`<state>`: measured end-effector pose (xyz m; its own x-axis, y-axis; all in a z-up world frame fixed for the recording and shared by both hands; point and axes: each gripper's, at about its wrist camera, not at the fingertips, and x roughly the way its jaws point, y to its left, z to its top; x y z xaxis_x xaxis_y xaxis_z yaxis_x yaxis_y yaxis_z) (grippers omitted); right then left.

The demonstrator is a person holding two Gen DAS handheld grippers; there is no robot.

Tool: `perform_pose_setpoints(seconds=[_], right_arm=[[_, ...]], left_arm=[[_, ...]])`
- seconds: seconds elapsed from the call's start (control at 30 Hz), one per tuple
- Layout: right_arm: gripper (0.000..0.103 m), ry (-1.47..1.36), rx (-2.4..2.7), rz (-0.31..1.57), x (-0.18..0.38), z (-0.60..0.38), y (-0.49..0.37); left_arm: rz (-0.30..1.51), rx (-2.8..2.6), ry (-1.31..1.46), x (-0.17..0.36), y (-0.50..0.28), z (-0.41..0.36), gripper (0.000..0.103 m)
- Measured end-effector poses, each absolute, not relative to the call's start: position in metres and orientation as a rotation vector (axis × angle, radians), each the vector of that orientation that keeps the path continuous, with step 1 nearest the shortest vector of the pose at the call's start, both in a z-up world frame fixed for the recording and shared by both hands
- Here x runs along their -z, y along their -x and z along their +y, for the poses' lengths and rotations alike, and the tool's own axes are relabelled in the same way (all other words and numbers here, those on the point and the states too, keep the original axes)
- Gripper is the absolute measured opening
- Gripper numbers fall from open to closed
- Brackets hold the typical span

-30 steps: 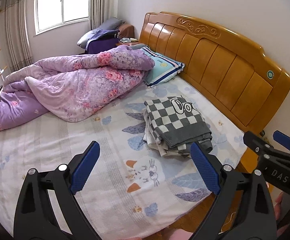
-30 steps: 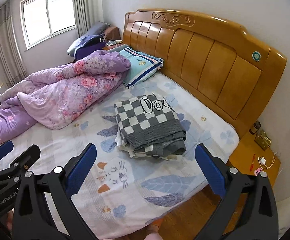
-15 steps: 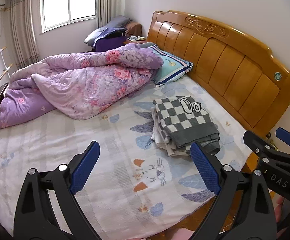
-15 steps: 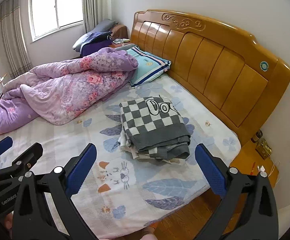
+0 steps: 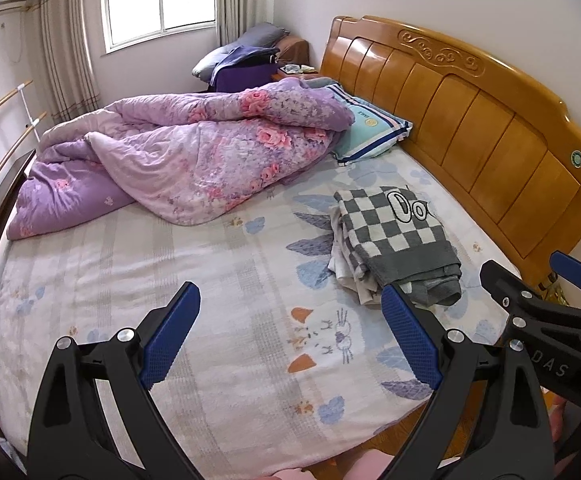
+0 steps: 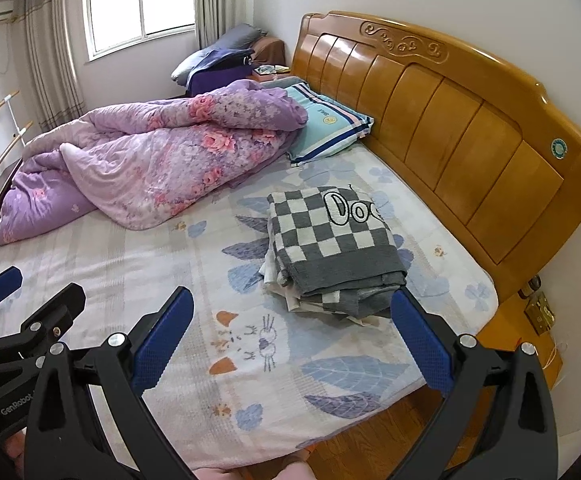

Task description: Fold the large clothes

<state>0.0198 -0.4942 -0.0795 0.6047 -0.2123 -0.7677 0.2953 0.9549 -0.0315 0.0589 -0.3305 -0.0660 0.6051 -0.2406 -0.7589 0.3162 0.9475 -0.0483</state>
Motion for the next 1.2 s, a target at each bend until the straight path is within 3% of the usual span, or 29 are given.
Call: perform_pose_setpoints(seconds=[1.2], right_arm=[[0.095,-0.109,0.279,0.893,0.0845,-0.4972,-0.0283]], left_arm=[[0.871,0.359,-0.083,0.0707,-0.0607,-0.3373,0.093]])
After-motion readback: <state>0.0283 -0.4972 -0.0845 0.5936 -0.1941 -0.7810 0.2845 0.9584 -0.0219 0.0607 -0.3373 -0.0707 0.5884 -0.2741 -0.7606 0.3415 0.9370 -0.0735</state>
